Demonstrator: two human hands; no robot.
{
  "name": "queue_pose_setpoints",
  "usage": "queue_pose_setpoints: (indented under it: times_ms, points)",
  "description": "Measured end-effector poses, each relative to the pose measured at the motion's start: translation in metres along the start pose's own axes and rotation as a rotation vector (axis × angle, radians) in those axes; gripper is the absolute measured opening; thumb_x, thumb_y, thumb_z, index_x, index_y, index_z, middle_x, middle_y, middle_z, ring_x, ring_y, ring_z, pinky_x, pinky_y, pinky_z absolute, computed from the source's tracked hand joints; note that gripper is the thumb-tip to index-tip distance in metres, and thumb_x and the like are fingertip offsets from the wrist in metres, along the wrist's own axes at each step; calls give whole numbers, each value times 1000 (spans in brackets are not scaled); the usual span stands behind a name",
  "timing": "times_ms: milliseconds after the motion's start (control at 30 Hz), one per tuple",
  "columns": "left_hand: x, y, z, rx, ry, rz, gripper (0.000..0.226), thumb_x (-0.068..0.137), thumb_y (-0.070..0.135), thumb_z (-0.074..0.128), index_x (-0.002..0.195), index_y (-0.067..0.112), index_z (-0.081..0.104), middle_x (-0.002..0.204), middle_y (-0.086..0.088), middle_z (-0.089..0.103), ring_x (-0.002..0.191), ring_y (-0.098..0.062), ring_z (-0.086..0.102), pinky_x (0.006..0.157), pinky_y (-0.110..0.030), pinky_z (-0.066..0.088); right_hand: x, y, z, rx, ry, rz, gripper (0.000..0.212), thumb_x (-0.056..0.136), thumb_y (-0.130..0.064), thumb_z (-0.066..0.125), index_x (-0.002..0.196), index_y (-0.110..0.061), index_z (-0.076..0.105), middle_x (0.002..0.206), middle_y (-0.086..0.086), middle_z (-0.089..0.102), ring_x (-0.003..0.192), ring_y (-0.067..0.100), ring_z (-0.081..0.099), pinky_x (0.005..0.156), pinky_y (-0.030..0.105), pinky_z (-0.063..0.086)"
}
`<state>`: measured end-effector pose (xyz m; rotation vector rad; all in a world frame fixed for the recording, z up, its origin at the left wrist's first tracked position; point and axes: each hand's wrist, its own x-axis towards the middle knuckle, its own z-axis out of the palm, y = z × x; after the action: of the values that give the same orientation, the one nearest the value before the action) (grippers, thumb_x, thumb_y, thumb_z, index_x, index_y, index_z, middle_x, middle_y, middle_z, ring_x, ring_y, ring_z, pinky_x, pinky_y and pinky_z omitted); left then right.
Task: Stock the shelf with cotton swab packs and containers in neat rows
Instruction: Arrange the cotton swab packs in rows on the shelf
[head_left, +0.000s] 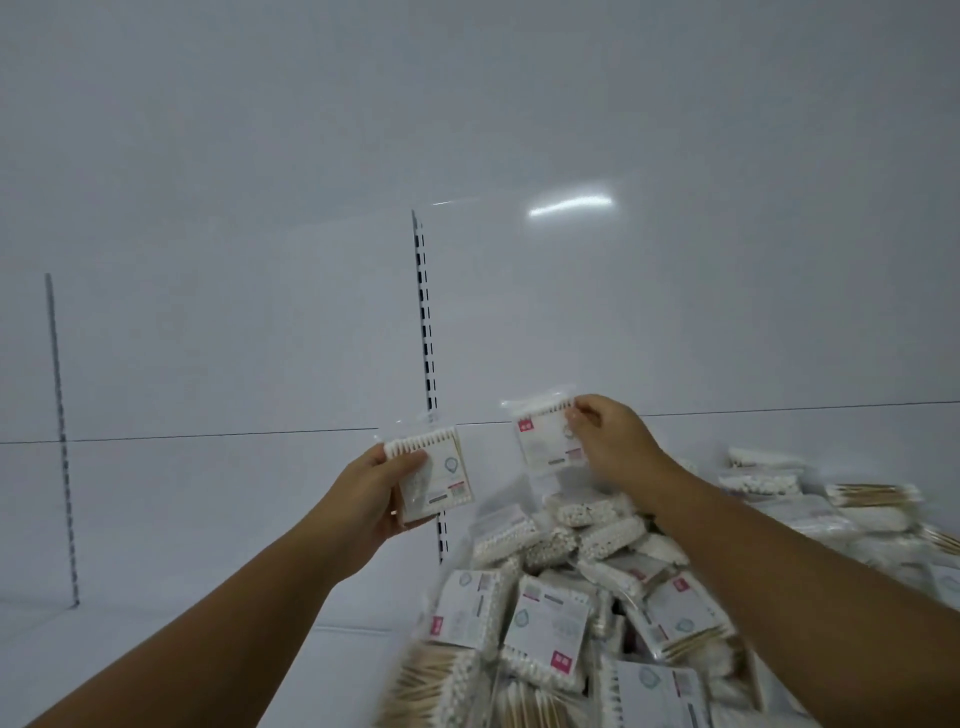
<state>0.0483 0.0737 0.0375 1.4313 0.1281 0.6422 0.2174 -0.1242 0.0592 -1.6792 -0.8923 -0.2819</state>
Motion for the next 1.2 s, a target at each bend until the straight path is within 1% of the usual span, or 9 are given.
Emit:
queue_pose_setpoints:
  times_ms: [200, 333, 467, 533, 633, 733, 967, 1100, 1200]
  points:
    - [6, -3, 7, 36, -96, -38, 25, 97, 32, 52, 119, 21, 56, 107, -10, 72, 96, -28, 70, 69, -41, 58, -10, -22, 7, 514, -312, 217, 20, 98, -18, 49, 94, -8, 66, 83, 5, 71, 72, 15, 67, 61, 27, 56]
    - [5, -4, 19, -31, -227, -43, 36, 91, 42, 55, 123, 24, 56, 116, -7, 70, 105, -28, 67, 76, -38, 57, -17, -27, 33, 484, -336, 232, 20, 98, -18, 51, 96, -3, 63, 86, 8, 69, 73, 16, 68, 65, 30, 59]
    - [5, -6, 13, 28, -168, 21, 45, 81, 17, 72, 122, 16, 54, 109, -9, 72, 97, -28, 70, 73, -36, 58, -21, -29, 51, 386, -322, 196, 22, 97, -23, 54, 88, -7, 67, 83, 6, 70, 70, 12, 69, 62, 26, 57]
    - [6, -6, 5, 32, -111, 26, 39, 84, 10, 70, 120, 15, 55, 104, -9, 73, 93, -28, 71, 70, -36, 59, -20, -23, 50, 136, -328, 91, 26, 97, -33, 51, 92, -14, 68, 89, 1, 69, 81, 13, 67, 75, 31, 56]
    - [4, -4, -10, 0, -60, 17, 37, 83, 8, 69, 117, 14, 56, 101, -10, 74, 90, -28, 72, 65, -34, 59, -20, -7, 46, -572, -421, -137, 39, 94, -44, 52, 125, -21, 58, 124, -3, 59, 113, 14, 55, 97, 31, 43]
    - [-2, -7, -24, 16, -20, -8, 38, 82, 9, 70, 118, 12, 56, 103, -12, 73, 91, -29, 72, 66, -34, 59, -23, 7, 52, -805, -591, -87, 55, 87, -53, 56, 135, -27, 50, 142, -3, 46, 128, 17, 44, 101, 31, 35]
    - [-24, -18, -50, 44, 18, -68, 44, 81, 16, 71, 122, 12, 55, 108, -12, 72, 97, -28, 70, 71, -34, 58, -20, 12, 52, -693, -447, -140, 46, 81, -43, 71, 122, -24, 63, 130, -2, 57, 116, 14, 53, 92, 23, 39]
    - [-37, -23, -71, 29, 75, -74, 39, 85, 17, 69, 122, 13, 56, 106, -10, 73, 94, -26, 71, 69, -33, 58, -28, -16, 63, -246, -229, -212, 37, 75, -38, 77, 109, -27, 68, 113, -11, 63, 101, 2, 57, 81, 15, 40]
    - [-47, -21, -91, -22, 105, -62, 39, 86, 21, 68, 123, 15, 57, 106, -9, 73, 92, -25, 72, 65, -33, 58, -48, -56, 101, -114, -275, -380, 36, 70, -31, 82, 103, -32, 66, 119, -18, 53, 103, -5, 51, 89, 15, 42]
